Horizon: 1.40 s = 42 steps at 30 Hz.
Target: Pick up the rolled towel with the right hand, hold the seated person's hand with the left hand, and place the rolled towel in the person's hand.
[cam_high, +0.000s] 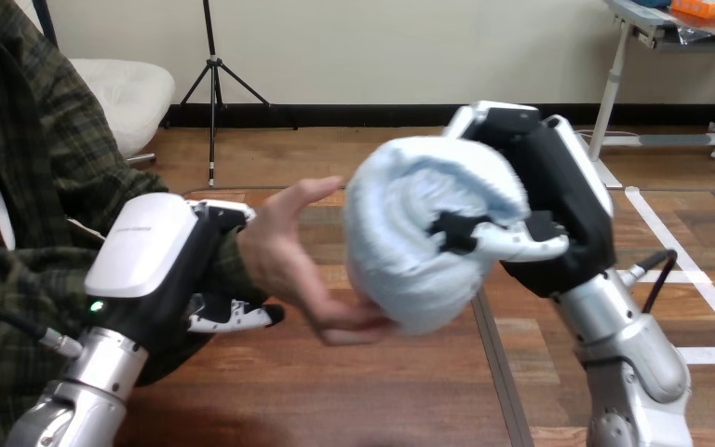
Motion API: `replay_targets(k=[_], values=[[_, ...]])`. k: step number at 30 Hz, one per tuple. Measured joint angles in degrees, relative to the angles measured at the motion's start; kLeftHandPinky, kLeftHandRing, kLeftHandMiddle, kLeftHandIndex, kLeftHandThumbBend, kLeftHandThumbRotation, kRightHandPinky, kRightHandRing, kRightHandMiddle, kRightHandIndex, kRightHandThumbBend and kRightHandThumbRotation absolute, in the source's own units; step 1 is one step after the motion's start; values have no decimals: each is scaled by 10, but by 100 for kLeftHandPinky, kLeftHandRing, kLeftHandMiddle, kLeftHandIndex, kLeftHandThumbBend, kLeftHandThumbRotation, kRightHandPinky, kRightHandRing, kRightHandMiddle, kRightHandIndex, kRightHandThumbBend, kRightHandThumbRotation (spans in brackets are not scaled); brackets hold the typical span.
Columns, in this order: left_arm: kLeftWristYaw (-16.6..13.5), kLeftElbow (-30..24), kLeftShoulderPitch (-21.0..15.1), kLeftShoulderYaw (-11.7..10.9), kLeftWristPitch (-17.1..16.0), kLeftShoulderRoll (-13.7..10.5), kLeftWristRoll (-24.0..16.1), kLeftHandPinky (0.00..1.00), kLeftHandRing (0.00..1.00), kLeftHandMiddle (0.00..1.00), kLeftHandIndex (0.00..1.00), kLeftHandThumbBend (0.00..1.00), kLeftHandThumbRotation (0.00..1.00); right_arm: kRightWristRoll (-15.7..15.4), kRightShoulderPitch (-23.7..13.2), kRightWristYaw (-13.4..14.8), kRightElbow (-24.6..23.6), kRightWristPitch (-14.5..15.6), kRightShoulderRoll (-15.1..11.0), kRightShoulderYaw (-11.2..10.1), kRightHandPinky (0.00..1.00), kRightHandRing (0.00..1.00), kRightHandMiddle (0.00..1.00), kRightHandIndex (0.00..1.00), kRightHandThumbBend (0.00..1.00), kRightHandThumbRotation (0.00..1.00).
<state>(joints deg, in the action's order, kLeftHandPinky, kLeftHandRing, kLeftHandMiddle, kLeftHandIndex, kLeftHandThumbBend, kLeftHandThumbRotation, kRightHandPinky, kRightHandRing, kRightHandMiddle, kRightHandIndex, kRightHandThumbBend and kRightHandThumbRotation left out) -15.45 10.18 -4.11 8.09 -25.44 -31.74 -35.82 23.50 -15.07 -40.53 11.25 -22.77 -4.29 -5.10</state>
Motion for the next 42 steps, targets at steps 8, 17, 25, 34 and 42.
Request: replay_targets(k=[8,17,25,34,42], values=[[5,-17,1,0,-7,13,3,28,32,37,37,92,0,-32,-27,1,41,-37,0,6,12,18,22,26,73,0],[18,-44,8,0,-6,20,4,29,32,37,37,92,0,-40,-61,-2,93,-71,0,7,11,17,21,25,73,0],[29,-68,18,-1,3,32,4,29,32,37,37,93,0,-39,-88,-9,136,-97,-3,3,11,17,21,25,72,0],[39,-91,30,-4,15,38,4,28,31,36,37,94,0,-45,-104,-10,175,-122,-7,0,11,17,21,24,71,0],[41,-100,41,-5,23,46,4,27,30,35,37,95,0,-52,-113,-10,203,-138,-3,1,11,17,20,24,70,0]])
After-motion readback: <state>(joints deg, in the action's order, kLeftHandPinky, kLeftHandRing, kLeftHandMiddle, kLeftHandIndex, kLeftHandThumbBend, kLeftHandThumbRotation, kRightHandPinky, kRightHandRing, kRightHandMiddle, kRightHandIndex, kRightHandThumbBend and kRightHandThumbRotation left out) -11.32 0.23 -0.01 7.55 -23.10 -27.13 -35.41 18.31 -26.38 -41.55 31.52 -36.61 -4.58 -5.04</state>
